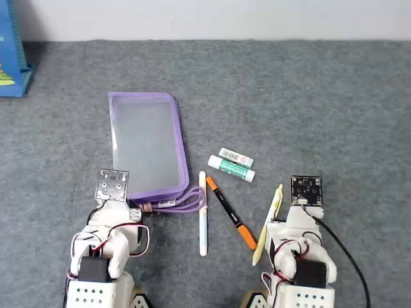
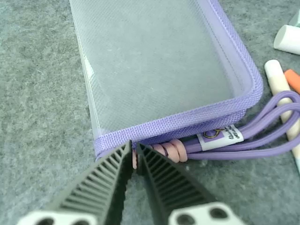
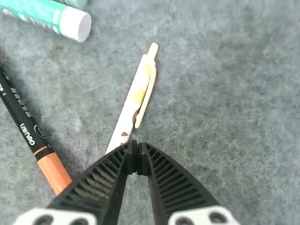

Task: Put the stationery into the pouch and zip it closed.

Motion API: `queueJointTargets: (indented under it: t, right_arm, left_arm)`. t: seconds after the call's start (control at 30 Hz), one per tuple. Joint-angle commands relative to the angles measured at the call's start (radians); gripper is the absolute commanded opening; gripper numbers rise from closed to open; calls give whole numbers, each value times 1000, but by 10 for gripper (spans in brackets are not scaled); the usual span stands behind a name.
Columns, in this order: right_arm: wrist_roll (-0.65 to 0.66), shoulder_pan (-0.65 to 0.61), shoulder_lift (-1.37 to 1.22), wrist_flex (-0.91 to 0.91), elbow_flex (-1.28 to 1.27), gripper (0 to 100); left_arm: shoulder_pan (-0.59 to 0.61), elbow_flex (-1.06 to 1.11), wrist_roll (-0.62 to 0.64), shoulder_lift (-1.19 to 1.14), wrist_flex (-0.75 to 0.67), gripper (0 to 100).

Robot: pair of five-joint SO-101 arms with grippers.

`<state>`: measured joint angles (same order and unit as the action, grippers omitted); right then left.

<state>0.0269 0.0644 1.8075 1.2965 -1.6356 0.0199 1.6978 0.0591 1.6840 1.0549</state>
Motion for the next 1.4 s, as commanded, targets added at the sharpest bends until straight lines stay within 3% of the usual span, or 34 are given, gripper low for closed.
queueJointTargets:
  t: [0.0, 0.17, 0.3, 0.4, 0.47, 0.53, 0.73, 0.97, 1.2, 1.37]
  right_arm:
    - [11, -13, 5, -58, 66, 11]
    - [180, -15, 5, -165, 71, 12]
    - [311, -15, 5, -231, 75, 12]
    - [368, -13, -4, -242, 143, 9]
    - [381, -16, -5, -237, 204, 9]
    - [382, -58, -8, -234, 256, 10]
    - [384, -248, -203, -186, 400, 12]
    - [377, -421, -702, -186, 618, 16]
    - [350, -587, -1075, -199, 783, 137]
    - [307, -662, -1270, -274, 864, 149]
  left_arm:
    - [8, -8, -6, 8, 9, 13]
    - [147, -39, -117, 8, 3, 13]
    - [367, -116, -249, 8, 3, 13]
    - [528, -143, -195, 8, -5, 13]
    - [592, -142, -117, 8, 0, 13]
    - [637, -142, -121, 8, 0, 13]
    - [644, -90, -315, 8, 20, 13]
    - [643, -77, -348, 8, 25, 13]
    - [641, -79, -417, 8, 60, 13]
    - [600, -77, -433, 8, 66, 13]
